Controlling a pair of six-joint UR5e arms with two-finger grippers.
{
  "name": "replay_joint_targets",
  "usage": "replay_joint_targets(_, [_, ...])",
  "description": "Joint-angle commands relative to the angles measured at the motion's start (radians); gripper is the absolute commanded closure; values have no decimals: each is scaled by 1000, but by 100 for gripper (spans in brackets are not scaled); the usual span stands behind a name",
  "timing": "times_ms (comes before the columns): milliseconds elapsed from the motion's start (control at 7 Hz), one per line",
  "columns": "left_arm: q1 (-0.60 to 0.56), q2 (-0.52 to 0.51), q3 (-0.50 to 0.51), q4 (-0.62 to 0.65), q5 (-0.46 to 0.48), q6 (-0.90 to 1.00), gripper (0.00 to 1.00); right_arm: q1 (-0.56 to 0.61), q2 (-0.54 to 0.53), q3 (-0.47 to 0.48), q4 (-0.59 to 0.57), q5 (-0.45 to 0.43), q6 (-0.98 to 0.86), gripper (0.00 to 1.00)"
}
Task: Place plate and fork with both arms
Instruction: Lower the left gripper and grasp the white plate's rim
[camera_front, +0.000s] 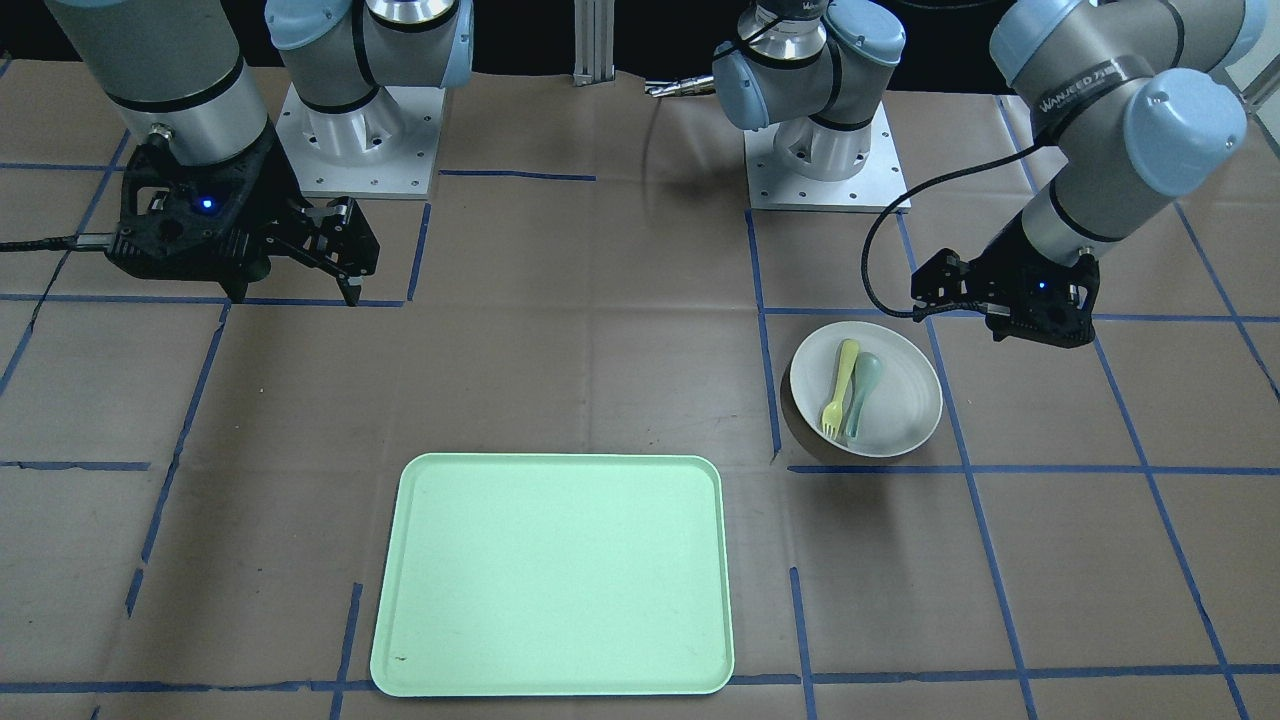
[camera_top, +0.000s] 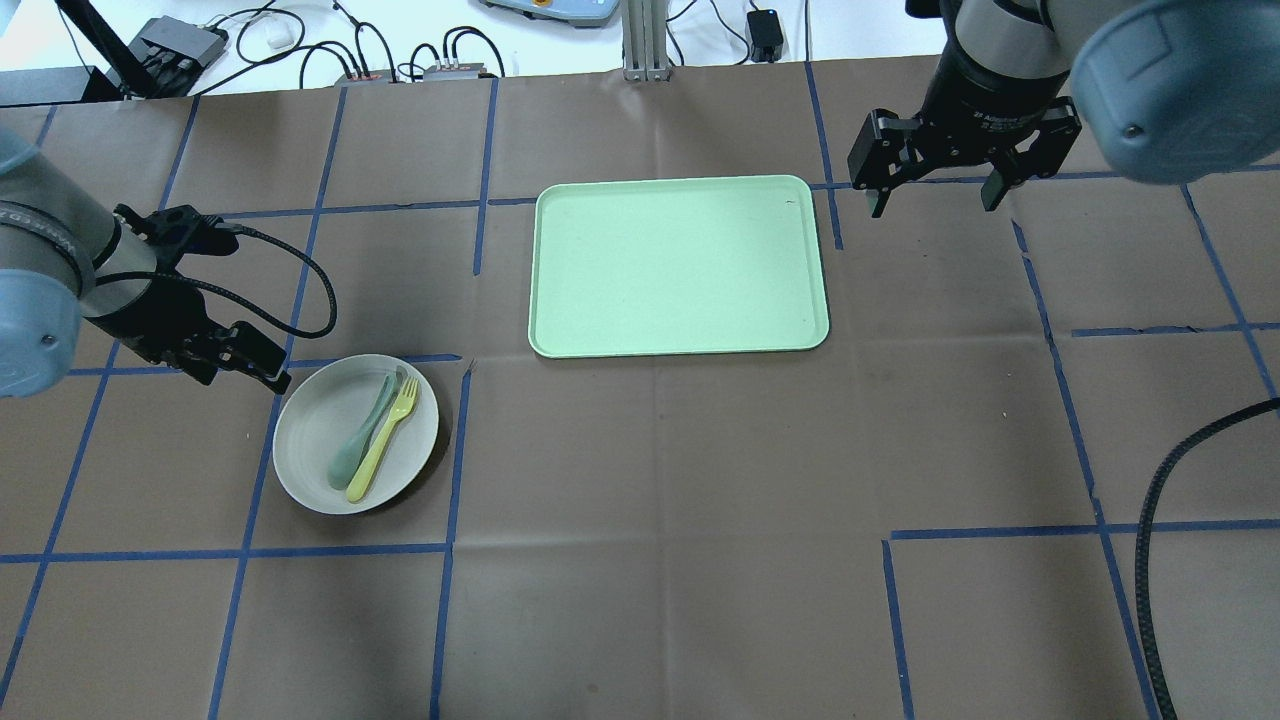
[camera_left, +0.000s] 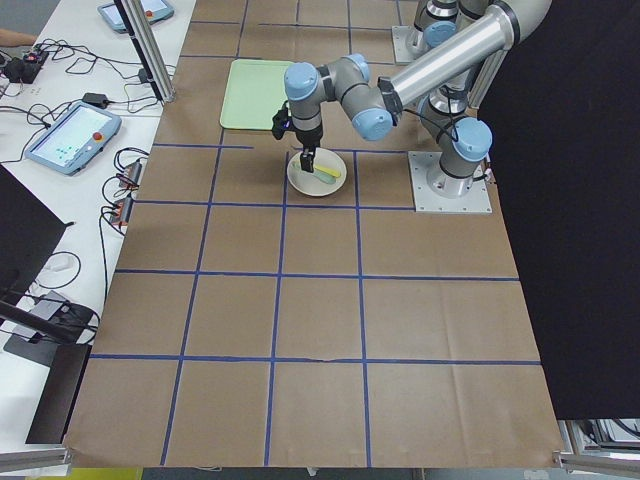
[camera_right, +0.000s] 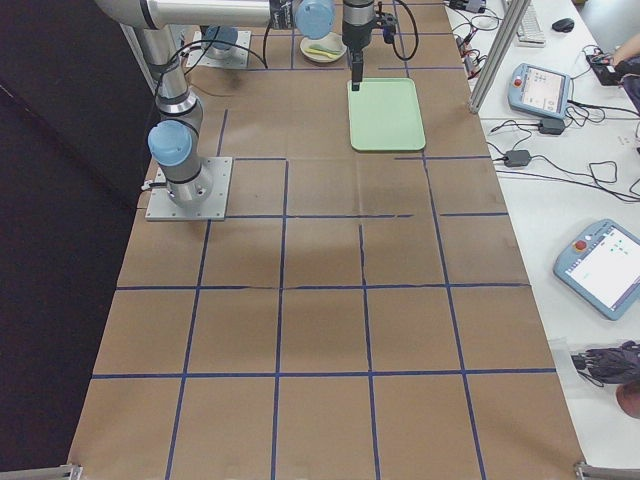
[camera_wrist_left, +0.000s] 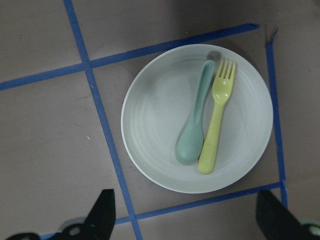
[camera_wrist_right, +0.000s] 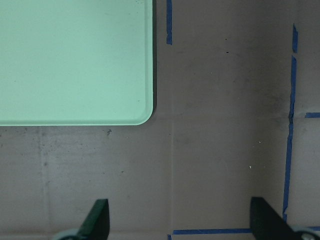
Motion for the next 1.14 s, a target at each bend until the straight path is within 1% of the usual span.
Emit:
replay_joint_targets(0, [54,-122,-12,95,-80,121,1,0,0,0,-2,0,0,0])
replay_joint_targets(143, [68,-153,-15,96,-83,179,1,0,-2,0,-2,0,0,0])
replay_joint_targets(286, [87,-189,-18,121,-85,207,6,0,-2,0,-2,0,0,0])
replay_joint_targets(429, [91,-209,-19,129,-86,211,8,0,-2,0,-2,0,0,0])
replay_joint_targets(571, [93,-212,-21,129,-86,212,9,0,-3,0,-2,0,0,0])
replay_joint_targets(714, [93,-210,-44,132,-86,208,9,0,-2,0,-2,0,0,0])
replay_joint_targets(857, [93,-210,-53,138,-86,207,25,0,-2,0,-2,0,0,0])
replay_joint_targets(1000, [93,-210,-55,138,-86,204,50,0,-2,0,-2,0,0,0])
